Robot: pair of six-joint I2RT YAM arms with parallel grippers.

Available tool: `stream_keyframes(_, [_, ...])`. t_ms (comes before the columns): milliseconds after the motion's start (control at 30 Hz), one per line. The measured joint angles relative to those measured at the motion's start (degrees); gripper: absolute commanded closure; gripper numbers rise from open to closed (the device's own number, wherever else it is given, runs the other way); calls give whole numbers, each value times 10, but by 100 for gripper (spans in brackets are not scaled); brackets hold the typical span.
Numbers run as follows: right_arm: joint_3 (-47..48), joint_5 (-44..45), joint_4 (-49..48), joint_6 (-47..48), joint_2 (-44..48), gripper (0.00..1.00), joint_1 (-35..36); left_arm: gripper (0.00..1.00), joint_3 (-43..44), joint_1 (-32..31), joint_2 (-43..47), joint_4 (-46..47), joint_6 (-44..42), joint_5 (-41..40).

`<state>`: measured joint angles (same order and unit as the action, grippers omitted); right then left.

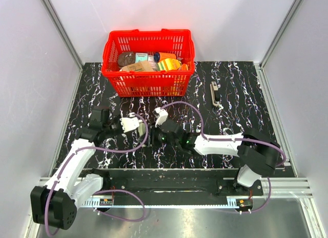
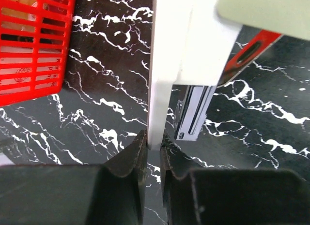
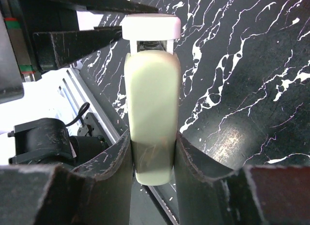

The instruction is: Unload the staples from the stapler

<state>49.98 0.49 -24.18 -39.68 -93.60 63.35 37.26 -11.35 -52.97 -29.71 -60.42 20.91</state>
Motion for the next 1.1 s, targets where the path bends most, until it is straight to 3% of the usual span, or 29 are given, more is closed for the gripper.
stream_keyframes(1100, [11,-32,-13,-58,7,100,-3,100,61,2,1,-150,110,112])
